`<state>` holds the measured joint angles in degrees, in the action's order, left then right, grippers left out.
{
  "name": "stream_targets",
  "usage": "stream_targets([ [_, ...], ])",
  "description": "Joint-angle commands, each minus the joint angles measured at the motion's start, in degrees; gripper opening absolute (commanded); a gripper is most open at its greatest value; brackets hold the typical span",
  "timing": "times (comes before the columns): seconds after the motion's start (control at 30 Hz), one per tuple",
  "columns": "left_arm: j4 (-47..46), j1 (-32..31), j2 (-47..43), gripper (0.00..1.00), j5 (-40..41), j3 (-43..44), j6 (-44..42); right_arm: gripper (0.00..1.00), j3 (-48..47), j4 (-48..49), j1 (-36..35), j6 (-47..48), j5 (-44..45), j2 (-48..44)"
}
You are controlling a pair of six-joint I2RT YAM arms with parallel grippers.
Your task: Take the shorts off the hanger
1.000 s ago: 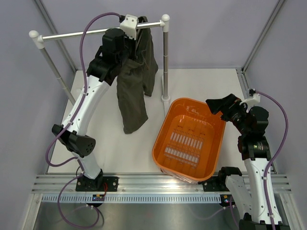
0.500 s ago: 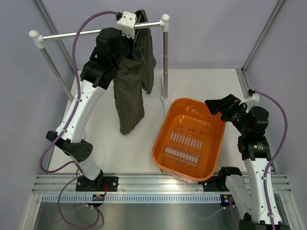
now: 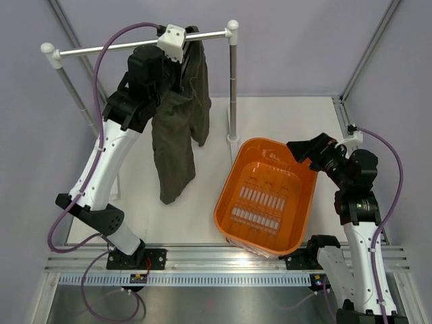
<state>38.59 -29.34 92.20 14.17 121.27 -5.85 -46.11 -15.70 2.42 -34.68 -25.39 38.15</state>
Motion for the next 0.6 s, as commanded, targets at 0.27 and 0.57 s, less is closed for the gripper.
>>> stream_targets([
  [0.27, 2.7, -1.4, -4.5, 0.0, -0.3, -1.6, 2.7, 0.98, -4.3, 1.0, 0.1, 2.7, -9.4, 3.7],
  [0.57, 5.6, -3.3, -12.9, 0.0, -1.1, -10.1, 5.6, 0.94, -13.6, -1.9, -16.5, 7.5, 0.1, 11.8],
])
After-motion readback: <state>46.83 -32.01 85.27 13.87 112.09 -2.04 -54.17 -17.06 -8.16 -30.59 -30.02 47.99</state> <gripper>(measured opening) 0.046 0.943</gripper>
